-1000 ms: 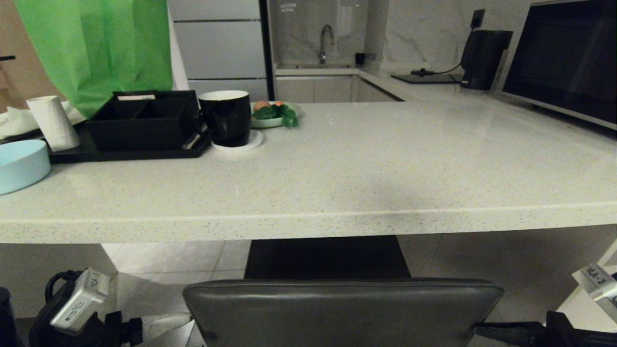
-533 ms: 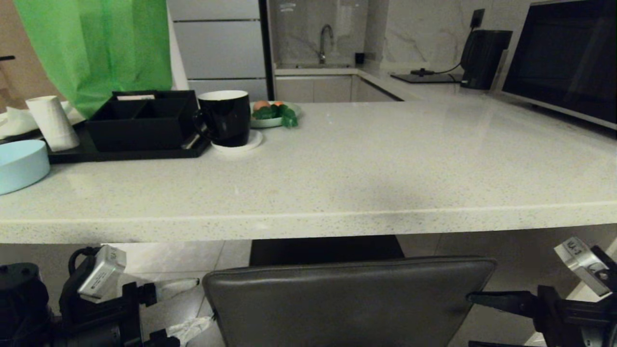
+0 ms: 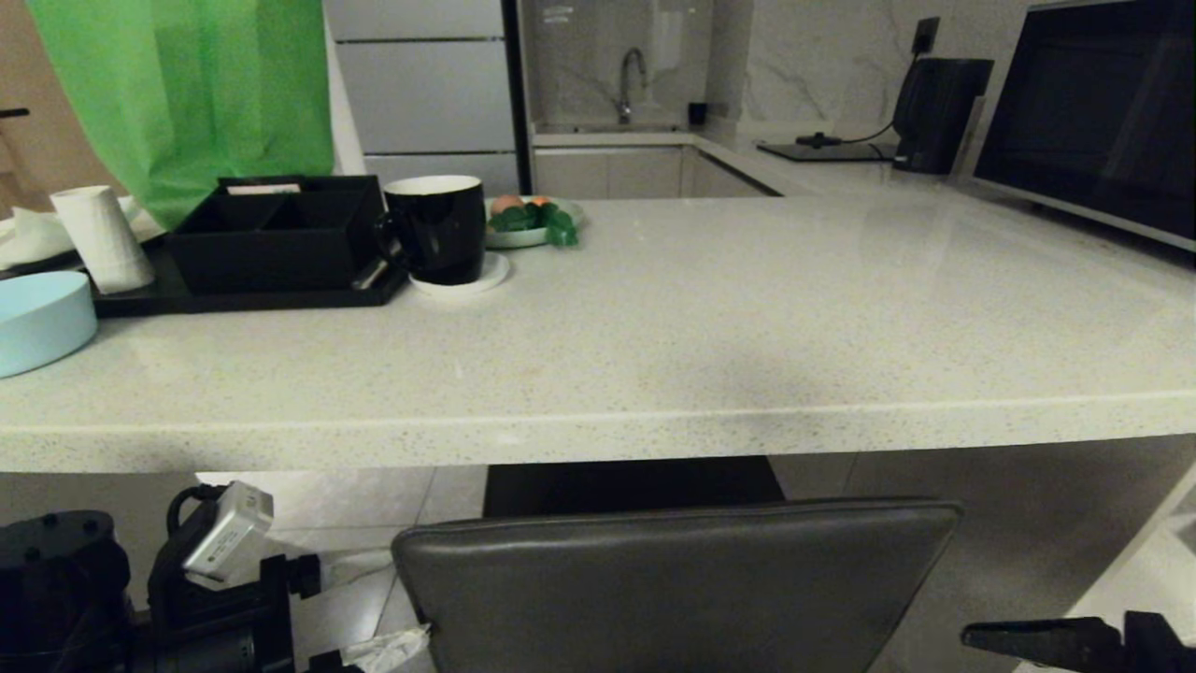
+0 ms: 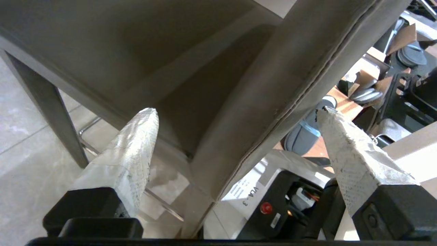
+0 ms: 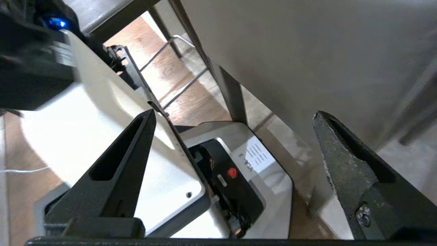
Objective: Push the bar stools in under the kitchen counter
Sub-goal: Pull the gray chair out from under the dining table
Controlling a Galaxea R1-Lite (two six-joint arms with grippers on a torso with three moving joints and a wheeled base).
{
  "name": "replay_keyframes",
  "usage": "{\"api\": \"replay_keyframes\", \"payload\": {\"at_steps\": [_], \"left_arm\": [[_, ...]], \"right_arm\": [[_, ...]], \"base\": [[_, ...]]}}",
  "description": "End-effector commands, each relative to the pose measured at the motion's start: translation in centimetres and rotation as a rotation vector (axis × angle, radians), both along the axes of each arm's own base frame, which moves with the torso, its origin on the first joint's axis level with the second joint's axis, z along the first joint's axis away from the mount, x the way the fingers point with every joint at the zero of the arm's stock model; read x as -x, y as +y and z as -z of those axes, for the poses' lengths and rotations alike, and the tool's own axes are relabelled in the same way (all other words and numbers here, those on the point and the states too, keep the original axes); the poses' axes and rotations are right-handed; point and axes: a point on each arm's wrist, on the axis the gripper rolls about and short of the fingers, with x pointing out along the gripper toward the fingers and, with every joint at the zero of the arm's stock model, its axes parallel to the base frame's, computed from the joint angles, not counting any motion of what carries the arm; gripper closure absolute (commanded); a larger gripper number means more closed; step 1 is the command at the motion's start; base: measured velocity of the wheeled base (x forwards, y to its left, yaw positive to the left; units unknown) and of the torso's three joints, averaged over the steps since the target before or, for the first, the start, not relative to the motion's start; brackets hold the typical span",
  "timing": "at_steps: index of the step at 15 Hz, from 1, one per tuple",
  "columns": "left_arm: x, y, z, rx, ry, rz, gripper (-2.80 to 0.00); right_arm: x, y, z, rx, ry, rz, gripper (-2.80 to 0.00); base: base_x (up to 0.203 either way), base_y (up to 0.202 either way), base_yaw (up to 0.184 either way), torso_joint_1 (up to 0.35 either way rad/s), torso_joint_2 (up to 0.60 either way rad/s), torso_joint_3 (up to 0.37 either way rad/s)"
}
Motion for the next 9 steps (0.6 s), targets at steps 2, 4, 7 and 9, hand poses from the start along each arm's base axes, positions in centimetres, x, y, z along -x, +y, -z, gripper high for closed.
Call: {"api": "replay_keyframes", "payload": {"at_steps": [2,4,7,9], "left_arm": [[-0.4,0.0,0.4,-0.002,0.015,0.001,-2.80],[-0.4,0.0,0.5,-0.003,0.022,-0.001,-2.80],[-0.6,0.0,0.4,-0.004,0.012,0.001,-2.80],[-0.8,-0.1,0.3,-0.002,0.002,0.004,-2.80]], "right_arm": [[1.4,-0.5,-2.5,0.085,-0.024,0.125,-2.80],[0.0,-0.9,-0.9,0.169,0.038,0.192,-2.80],[-2.2,-1.3,2.7,0.213,0.115,0.229,-2.80],[-4.2,-1.5,5.0,0.213,0.099,0.232,-2.80]], "base": [[0.000,0.000,0.000,0.000,0.00,0.000],[0.000,0.000,0.000,0.000,0.00,0.000],[0.000,0.000,0.000,0.000,0.00,0.000],[0.000,0.000,0.000,0.000,0.00,0.000]]}}
